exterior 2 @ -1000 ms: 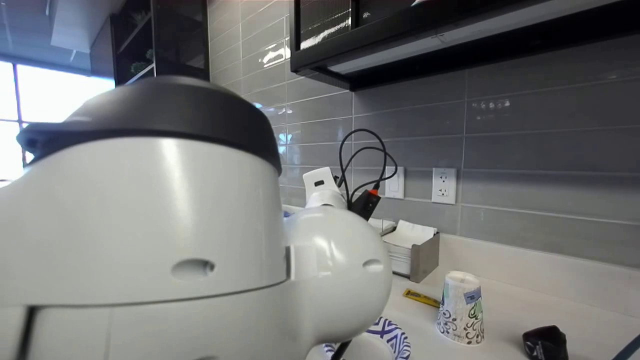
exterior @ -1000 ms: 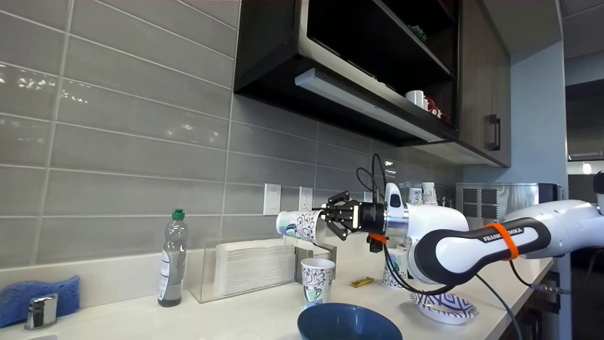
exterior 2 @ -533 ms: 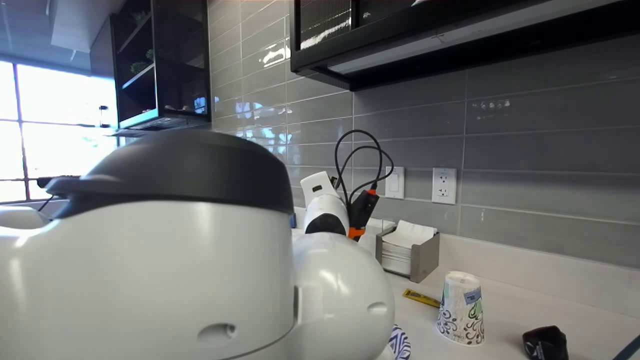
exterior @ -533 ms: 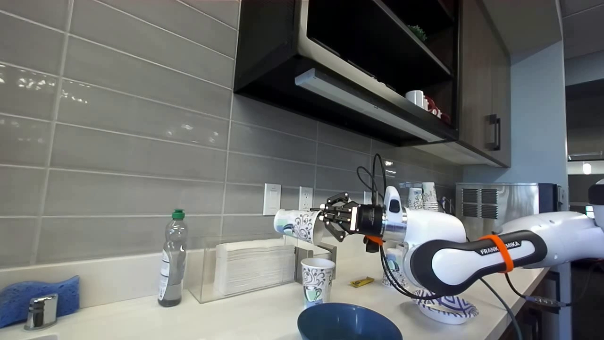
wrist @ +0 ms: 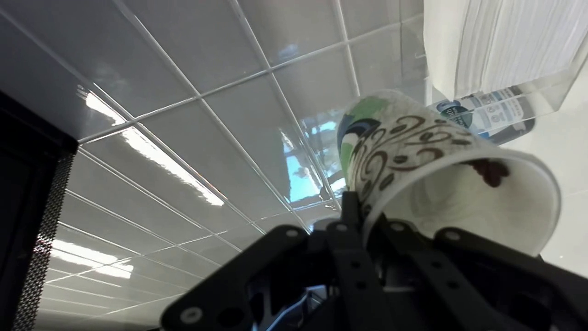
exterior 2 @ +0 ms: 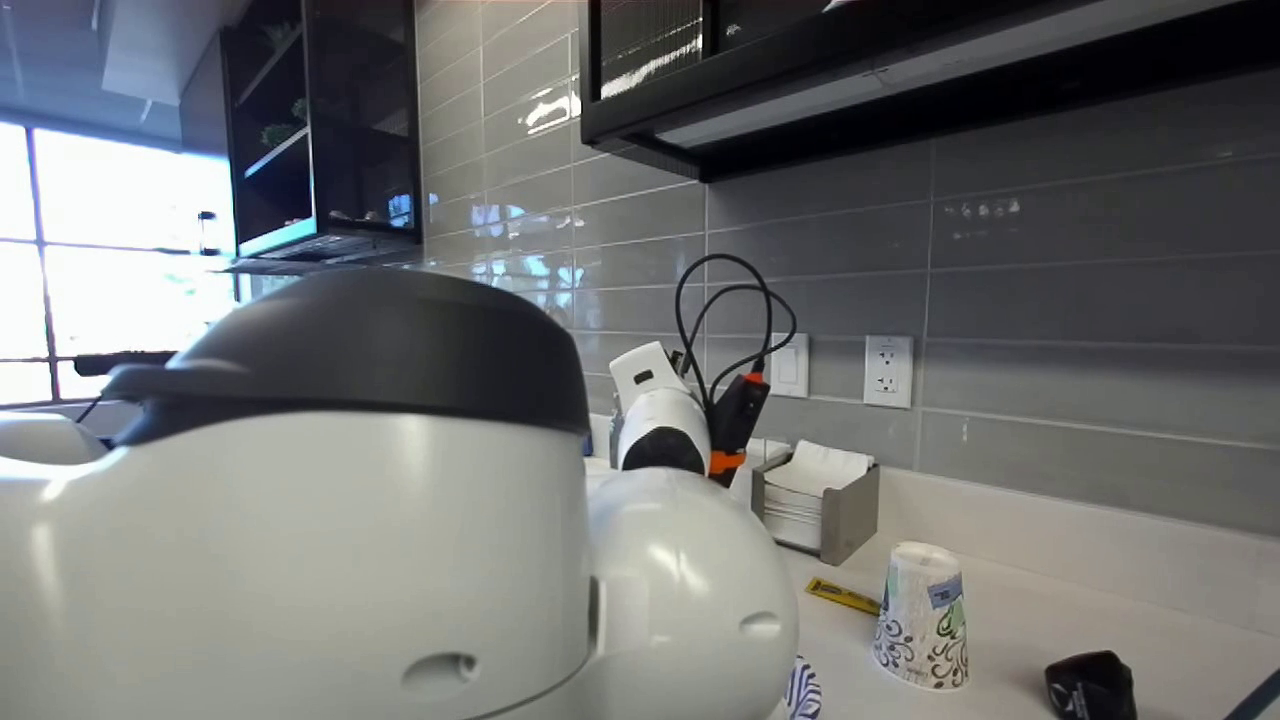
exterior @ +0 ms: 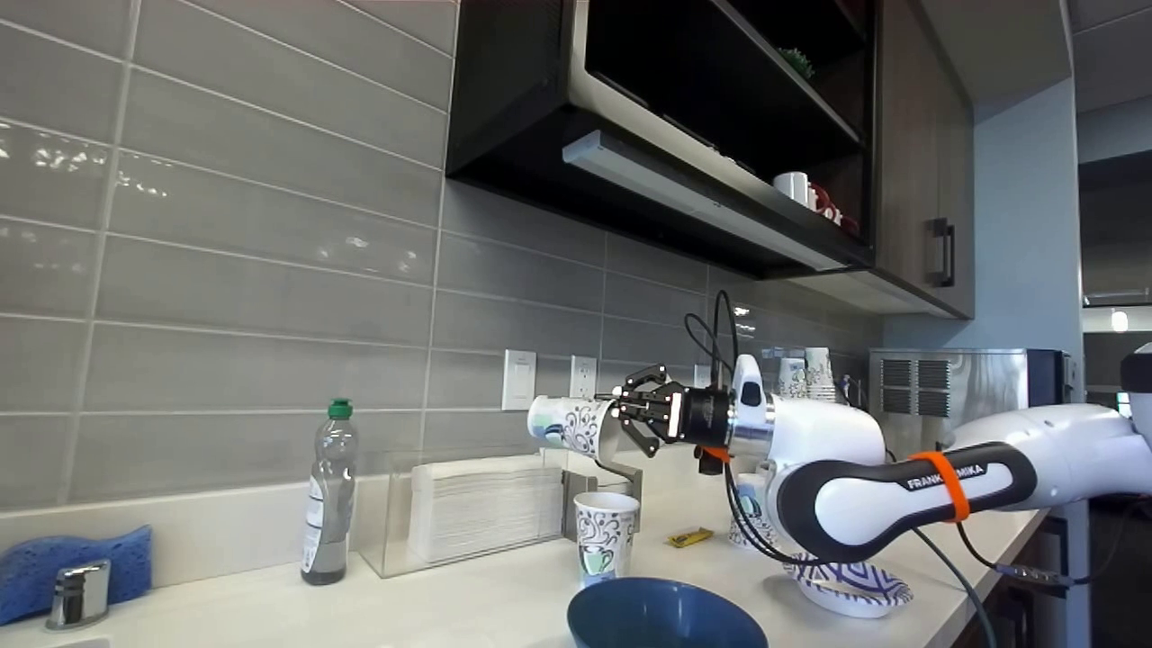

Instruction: Pour some contents from the middle cup into the left cup

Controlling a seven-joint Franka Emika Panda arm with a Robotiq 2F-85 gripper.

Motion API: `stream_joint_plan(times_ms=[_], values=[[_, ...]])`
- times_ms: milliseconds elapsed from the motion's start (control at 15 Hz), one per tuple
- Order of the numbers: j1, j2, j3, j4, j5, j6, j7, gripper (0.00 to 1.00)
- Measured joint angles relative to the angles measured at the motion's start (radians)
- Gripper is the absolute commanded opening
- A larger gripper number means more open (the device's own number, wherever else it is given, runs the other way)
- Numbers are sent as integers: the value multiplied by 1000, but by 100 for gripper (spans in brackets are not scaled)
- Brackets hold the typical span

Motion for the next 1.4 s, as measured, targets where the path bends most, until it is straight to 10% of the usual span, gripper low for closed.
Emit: stream_joint_plan(times_ms=[1400], values=[[29, 17, -13, 31, -24, 46, 0, 1]])
